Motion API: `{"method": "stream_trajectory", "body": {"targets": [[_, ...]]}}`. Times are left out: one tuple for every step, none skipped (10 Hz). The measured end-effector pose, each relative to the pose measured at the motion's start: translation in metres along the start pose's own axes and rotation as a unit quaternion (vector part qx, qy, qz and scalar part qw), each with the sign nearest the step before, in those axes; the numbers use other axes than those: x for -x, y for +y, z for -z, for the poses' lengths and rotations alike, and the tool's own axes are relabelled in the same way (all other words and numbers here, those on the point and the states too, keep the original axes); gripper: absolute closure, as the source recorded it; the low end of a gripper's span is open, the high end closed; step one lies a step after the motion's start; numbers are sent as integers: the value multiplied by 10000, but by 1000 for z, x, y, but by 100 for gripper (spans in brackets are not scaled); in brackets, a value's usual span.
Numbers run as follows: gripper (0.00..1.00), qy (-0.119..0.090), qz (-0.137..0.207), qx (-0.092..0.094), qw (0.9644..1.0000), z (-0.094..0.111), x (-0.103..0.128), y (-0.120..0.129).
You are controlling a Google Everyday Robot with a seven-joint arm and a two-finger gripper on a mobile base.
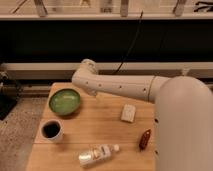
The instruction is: Pick up the ceramic bowl
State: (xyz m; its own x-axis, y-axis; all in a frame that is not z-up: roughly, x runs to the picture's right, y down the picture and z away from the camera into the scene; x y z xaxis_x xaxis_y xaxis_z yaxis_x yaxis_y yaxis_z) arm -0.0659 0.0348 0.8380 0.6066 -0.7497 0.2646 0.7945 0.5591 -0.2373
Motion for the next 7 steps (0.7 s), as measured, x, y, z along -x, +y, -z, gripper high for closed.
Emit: {"method": "stream_trajectory", "body": {"targets": [[20, -26, 52, -1, 10000, -5, 2, -1], [20, -41, 90, -2, 10000, -9, 3, -2], [20, -56, 127, -9, 9999, -10, 4, -4], [20, -78, 163, -7, 9998, -11, 4, -4], [20, -96, 187, -6, 9998, -14, 3, -4], [20, -122, 233, -11, 9997, -18, 4, -5], [20, -138, 266, -16, 9995, -20, 5, -7]]}}
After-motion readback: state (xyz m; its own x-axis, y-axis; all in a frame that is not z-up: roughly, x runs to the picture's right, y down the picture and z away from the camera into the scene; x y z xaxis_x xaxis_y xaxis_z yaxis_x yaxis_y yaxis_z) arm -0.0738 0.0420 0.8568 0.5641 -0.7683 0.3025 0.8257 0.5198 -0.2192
